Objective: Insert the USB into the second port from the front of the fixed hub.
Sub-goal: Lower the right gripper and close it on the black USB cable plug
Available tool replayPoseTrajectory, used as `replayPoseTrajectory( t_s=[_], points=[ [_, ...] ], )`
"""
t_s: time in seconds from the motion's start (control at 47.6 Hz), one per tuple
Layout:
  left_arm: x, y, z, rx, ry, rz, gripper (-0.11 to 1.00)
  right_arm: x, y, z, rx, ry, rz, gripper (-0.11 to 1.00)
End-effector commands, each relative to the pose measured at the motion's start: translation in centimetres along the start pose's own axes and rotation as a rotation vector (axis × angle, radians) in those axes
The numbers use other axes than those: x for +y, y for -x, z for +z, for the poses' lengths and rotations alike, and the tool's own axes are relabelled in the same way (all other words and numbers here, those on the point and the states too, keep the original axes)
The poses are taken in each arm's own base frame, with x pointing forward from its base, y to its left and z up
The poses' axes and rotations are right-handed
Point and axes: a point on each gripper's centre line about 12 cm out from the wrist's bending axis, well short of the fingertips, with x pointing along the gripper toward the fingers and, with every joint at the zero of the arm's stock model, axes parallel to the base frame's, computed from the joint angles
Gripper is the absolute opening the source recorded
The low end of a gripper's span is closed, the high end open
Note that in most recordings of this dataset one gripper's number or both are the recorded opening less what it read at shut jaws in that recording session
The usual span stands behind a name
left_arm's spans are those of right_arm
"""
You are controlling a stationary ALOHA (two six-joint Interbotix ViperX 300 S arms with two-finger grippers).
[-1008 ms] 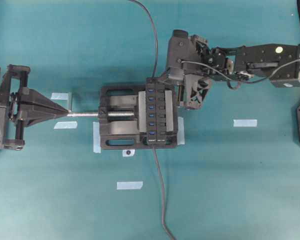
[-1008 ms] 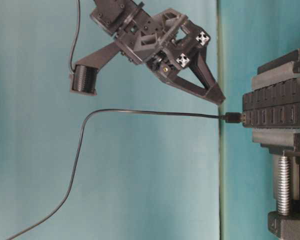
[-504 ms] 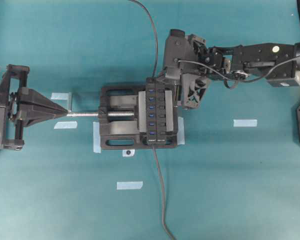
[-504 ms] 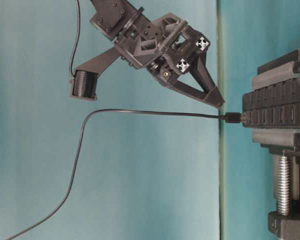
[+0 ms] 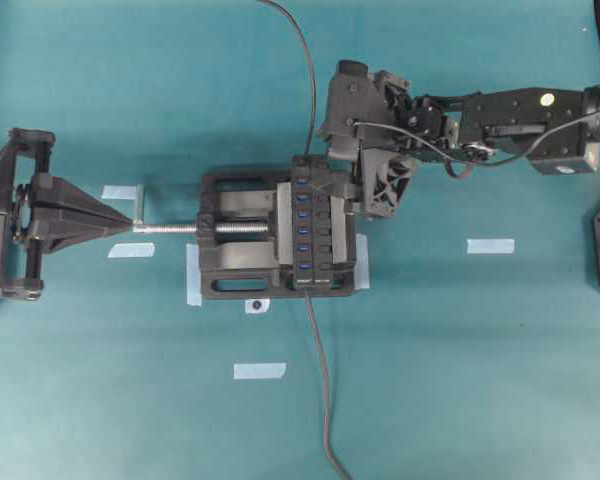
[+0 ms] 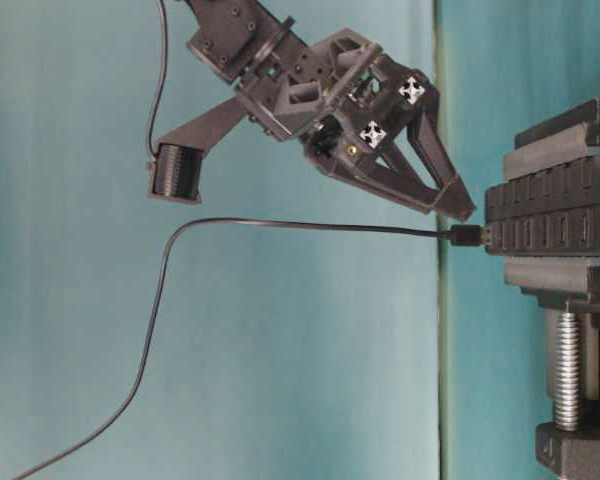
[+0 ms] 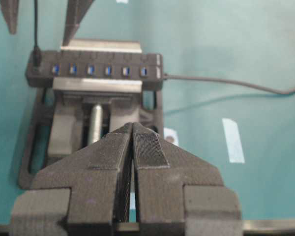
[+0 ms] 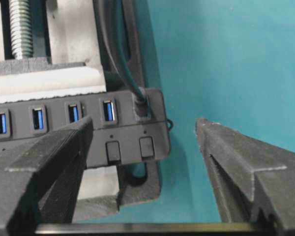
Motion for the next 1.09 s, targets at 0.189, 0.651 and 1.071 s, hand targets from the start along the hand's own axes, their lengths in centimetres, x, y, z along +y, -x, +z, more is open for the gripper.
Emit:
replayPoseTrajectory(
  t_s=[0.189,0.651,1.071],
  points=[
    [-0.1,0.0,0.5,-0.012,0.001,-0.002,0.00,-0.3,-0.1,1.9,-0.085,-0.010,-0.008,0.84],
    [-0.1,0.1,0.3,-0.015,0.001,-0.002,0.00,-0.3,-0.8,2.2,-0.075,-0.010,-0.007,0.83],
    [0.0,0.3,0.0,-0.014,0.033,-0.002,0.00,-0.2,-0.9,2.0,-0.070,-0.008,-0.006,0.72]
  ],
)
